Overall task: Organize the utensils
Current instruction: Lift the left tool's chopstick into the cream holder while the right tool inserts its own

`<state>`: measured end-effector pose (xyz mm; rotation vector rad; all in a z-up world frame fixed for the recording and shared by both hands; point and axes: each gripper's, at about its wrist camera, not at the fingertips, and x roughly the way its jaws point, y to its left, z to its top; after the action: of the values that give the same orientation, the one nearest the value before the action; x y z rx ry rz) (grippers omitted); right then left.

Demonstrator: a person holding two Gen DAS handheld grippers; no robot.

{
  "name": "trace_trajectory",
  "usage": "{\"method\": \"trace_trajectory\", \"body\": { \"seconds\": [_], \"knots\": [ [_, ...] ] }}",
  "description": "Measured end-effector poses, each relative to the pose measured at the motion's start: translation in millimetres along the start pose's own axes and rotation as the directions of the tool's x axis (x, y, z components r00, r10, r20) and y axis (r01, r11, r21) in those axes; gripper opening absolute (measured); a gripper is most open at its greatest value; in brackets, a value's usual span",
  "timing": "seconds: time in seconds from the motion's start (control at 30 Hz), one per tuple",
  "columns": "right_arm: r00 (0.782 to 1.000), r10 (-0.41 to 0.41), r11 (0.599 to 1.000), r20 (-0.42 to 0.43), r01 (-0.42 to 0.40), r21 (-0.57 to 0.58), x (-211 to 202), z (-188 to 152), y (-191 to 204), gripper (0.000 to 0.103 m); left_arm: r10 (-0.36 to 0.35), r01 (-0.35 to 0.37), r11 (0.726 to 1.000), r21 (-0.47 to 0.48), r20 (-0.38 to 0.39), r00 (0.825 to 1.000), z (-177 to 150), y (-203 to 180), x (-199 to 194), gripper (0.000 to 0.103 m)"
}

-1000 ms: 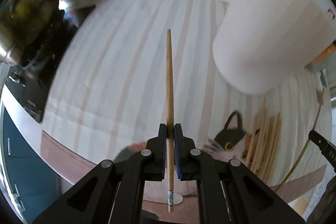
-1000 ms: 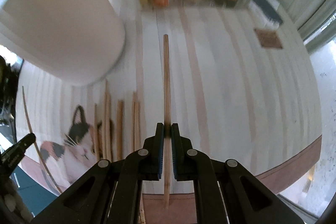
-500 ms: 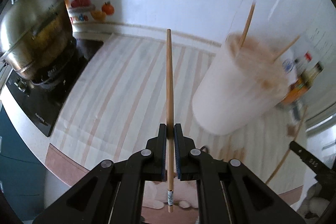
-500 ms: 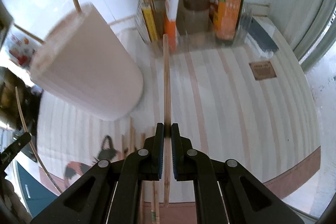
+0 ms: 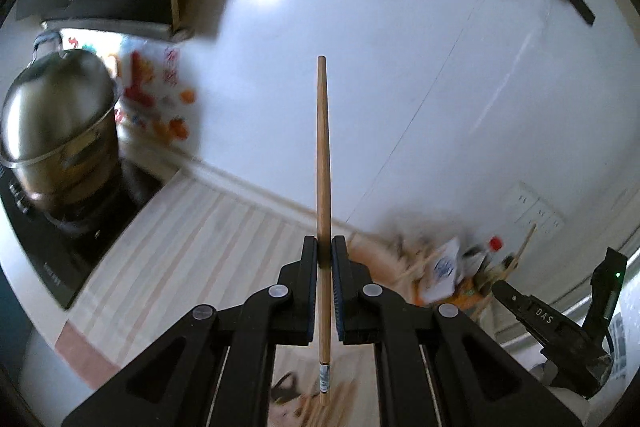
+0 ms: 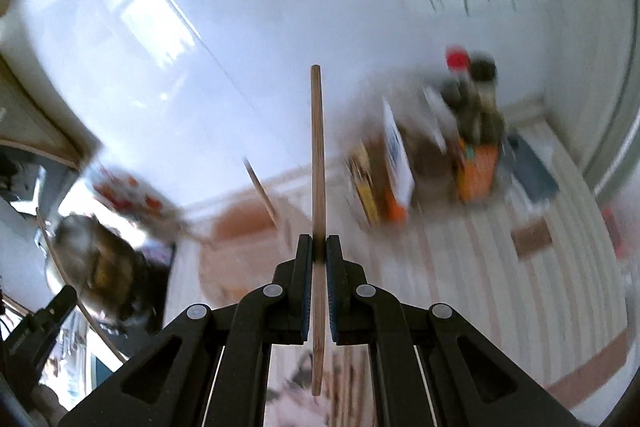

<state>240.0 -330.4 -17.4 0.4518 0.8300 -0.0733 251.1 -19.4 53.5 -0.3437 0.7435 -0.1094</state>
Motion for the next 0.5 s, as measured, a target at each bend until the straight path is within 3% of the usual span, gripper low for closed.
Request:
{"method": "trace_trajectory", "body": {
  "seconds": [0.23,0.5],
  "knots": [
    [0.994,0.04,0.999,0.1,-0.043,0.026,15,60,23,0.007,-0.062,0.063,0.998,-0.025,0.03,0.998,38,-29,50,0.005],
    [0.991,0.023,1.0,0.131,-0.024,0.009,60,73,36,0.007,-0.038,0.036,0.998,0.055,0.032,0.999,38,-46,129,0.005]
  ]
}}
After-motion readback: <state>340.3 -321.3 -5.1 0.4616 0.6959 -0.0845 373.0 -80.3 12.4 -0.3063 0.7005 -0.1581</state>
